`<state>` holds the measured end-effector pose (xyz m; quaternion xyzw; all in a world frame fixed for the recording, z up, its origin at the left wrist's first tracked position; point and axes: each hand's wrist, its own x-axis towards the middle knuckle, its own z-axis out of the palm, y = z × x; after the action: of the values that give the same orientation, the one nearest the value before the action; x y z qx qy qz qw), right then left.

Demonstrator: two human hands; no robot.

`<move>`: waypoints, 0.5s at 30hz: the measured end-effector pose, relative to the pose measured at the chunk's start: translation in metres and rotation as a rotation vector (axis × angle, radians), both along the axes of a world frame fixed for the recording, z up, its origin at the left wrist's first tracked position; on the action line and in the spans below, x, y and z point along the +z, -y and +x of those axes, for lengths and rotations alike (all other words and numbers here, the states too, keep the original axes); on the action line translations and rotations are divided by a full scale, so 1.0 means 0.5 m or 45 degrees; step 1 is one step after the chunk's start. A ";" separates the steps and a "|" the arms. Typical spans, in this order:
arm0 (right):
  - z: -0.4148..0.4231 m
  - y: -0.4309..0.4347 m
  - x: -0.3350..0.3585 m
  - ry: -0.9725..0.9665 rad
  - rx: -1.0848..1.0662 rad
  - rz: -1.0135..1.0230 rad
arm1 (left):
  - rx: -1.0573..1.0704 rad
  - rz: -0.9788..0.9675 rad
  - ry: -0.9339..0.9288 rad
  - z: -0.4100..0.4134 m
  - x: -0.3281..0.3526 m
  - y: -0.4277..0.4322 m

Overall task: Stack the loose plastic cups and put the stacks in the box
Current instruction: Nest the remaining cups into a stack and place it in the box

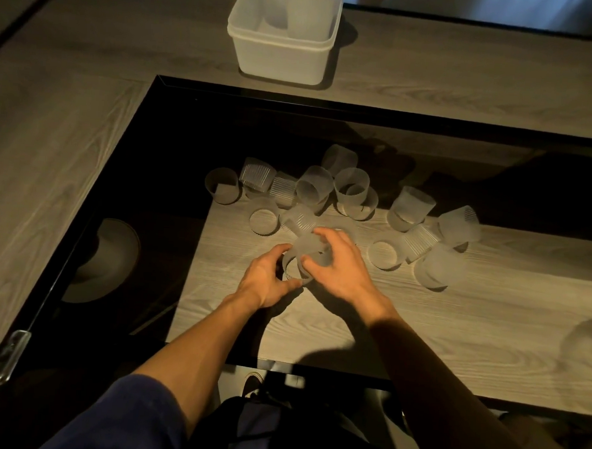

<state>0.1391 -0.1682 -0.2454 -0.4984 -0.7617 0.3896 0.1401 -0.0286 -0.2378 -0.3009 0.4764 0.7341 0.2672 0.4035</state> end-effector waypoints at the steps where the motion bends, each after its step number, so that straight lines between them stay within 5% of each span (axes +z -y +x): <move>1: -0.001 -0.001 0.002 0.016 0.011 0.026 | 0.001 0.000 0.005 -0.001 -0.001 0.000; 9: -0.008 0.003 0.009 0.356 0.145 0.330 | 0.012 -0.002 0.160 0.003 0.003 0.002; 15: -0.028 0.016 -0.004 0.426 0.312 0.155 | 0.008 -0.011 0.176 0.003 0.006 0.003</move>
<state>0.1253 -0.1763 -0.2472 -0.4505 -0.8513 0.2689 -0.0070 -0.0270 -0.2393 -0.2979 0.4527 0.7073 0.2974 0.4544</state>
